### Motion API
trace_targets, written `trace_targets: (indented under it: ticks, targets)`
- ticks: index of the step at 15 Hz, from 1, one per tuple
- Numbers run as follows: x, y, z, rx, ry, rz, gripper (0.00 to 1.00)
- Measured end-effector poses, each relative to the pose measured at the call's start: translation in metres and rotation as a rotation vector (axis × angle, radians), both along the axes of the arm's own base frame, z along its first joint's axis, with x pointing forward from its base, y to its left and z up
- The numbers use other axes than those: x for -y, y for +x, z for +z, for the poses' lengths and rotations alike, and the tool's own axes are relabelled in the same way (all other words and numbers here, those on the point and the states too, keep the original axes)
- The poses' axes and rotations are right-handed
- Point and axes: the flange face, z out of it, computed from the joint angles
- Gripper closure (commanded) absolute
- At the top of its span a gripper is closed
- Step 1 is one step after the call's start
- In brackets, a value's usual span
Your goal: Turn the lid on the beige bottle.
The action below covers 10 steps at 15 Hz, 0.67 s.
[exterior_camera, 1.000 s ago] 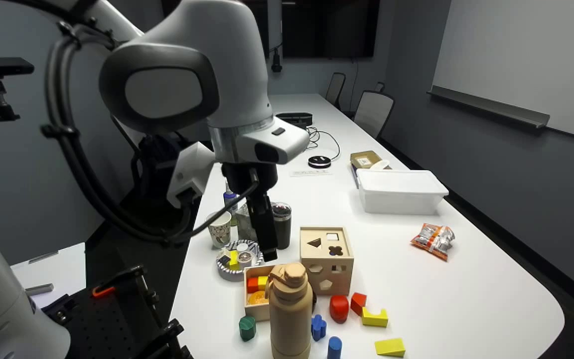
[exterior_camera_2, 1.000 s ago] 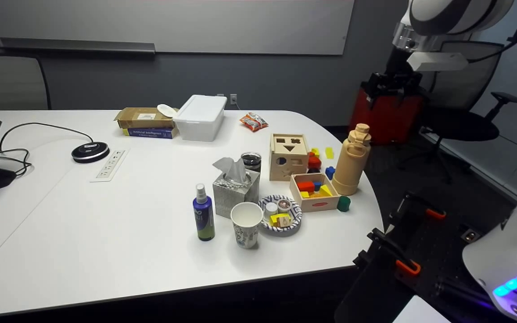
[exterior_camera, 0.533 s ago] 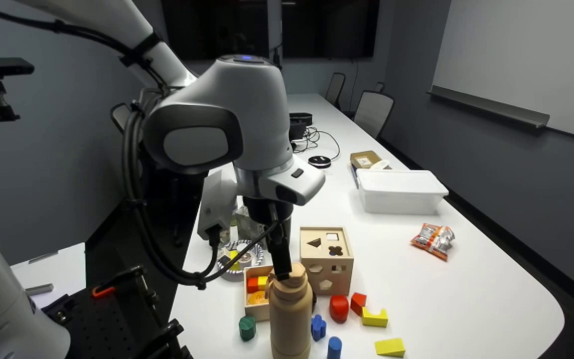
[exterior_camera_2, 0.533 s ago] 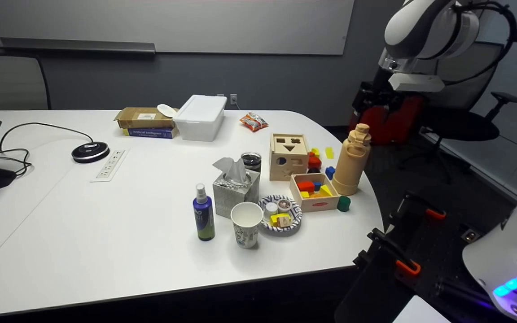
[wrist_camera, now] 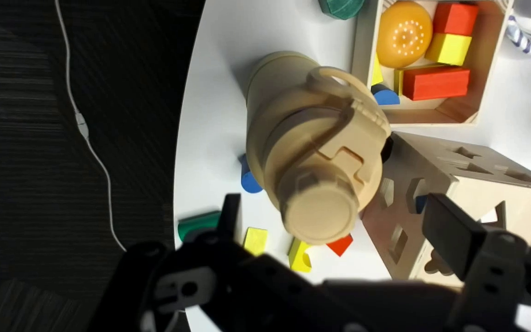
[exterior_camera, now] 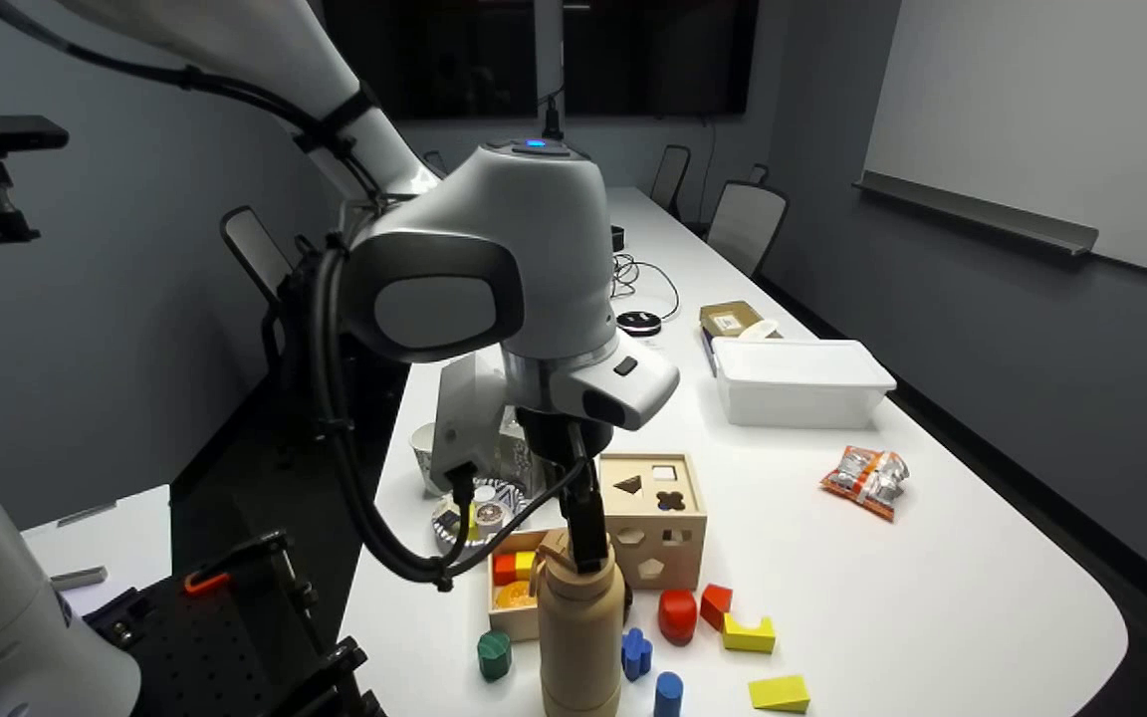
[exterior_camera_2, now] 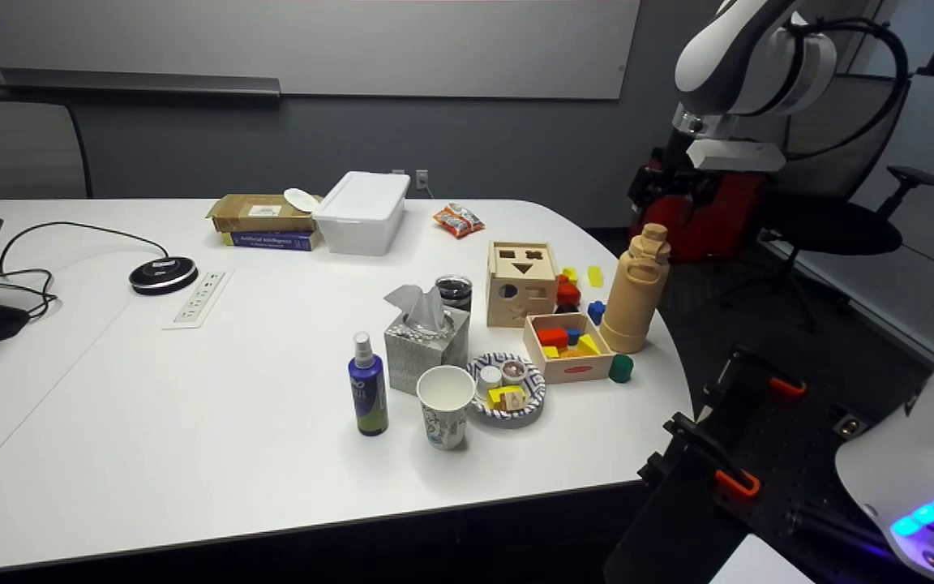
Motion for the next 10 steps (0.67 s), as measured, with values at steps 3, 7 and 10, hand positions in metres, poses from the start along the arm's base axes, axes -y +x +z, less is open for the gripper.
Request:
trace_targets:
  ticks: [3,7,10]
  targets:
    - [0.0026,0.0024,-0.0055,-0.009,0.003,-0.008,0.4]
    - [0.006,0.0074,-0.0048,-0.004,-0.003,-0.009,0.72]
    - [0.0079,0.011,-0.0025,0.002,-0.008,-0.009,0.83]
